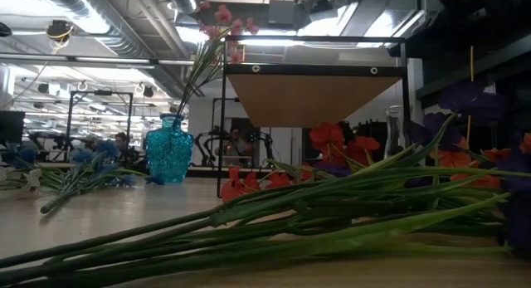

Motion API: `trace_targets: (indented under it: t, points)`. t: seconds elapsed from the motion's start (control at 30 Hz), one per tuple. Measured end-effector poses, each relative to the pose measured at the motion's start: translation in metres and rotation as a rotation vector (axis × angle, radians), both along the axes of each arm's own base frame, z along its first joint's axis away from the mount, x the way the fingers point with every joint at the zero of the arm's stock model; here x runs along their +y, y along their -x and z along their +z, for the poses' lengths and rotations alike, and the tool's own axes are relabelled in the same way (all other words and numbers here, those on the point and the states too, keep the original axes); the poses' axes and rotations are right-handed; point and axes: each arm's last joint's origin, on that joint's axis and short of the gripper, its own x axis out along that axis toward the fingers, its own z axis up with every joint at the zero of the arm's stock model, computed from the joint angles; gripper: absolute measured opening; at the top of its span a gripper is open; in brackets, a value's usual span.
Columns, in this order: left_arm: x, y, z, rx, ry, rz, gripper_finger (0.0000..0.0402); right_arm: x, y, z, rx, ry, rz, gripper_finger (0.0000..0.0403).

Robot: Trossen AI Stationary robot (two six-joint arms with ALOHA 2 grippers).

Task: Pick and place flowers into a vace then onto a shelf
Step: Put the white flowers into the blue vase

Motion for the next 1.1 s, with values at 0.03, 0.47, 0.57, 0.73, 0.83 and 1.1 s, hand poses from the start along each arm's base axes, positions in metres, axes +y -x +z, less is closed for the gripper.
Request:
trace_targets:
  t: [0.03,0.47,0.57,0.73,0.83,1.1]
  points:
    - [0.000,0.000,0.000,-0.001,0.000,-0.002,0.0168,0.000,0.000,0.000,0.000,0.000,0.000,0.0008]
    - [0.000,-0.002,0.003,-0.039,0.035,-0.055,0.0012,0.000,0.000,0.000,0.002,0.001,0.008,0.0008]
    - [0.002,0.000,0.016,-0.067,0.069,-0.057,0.0008,0.000,0.000,0.000,0.003,0.001,0.008,0.0008]
    - [0.007,0.003,0.043,-0.224,0.082,-0.131,0.0005,0.000,0.000,0.000,0.003,-0.002,0.007,0.0008]
    - [0.012,0.002,0.058,-0.335,0.057,-0.230,0.0005,0.000,0.000,0.000,0.003,-0.002,0.008,0.0008]
    - [0.034,0.001,0.093,-0.613,-0.139,-0.441,0.0004,0.000,0.000,0.000,0.003,-0.002,0.008,0.0008]
